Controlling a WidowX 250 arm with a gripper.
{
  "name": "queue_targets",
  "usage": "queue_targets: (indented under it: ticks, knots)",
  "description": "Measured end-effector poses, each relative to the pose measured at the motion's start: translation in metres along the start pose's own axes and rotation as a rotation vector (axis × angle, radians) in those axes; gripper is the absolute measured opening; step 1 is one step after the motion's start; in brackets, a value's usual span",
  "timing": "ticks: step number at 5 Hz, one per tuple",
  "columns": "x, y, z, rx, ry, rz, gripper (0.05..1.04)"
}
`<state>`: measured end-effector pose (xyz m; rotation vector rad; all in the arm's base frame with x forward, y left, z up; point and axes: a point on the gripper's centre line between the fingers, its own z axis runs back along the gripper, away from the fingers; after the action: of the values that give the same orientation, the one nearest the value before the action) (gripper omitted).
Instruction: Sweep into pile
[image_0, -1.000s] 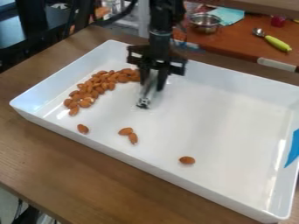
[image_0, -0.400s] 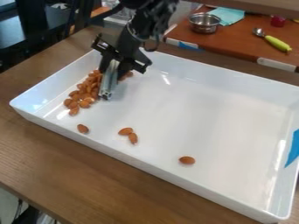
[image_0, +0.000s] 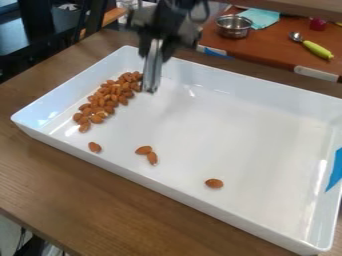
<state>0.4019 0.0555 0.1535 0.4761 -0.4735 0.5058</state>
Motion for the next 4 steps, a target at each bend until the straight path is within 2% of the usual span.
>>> queue_targets:
  ticks: [1, 2, 3, 4]
  knots:
    - [-0.012, -0.024, 0.038, 0.001, -0.020, -0.043, 0.380]
    - [-0.018, -0.063, 0.088, -0.104, -0.035, -0.130, 0.380]
    - [-0.041, -0.092, 0.100, -0.187, 0.020, -0.208, 0.380]
    - [-0.076, -0.128, 0.131, -0.278, 0.014, -0.282, 0.380]
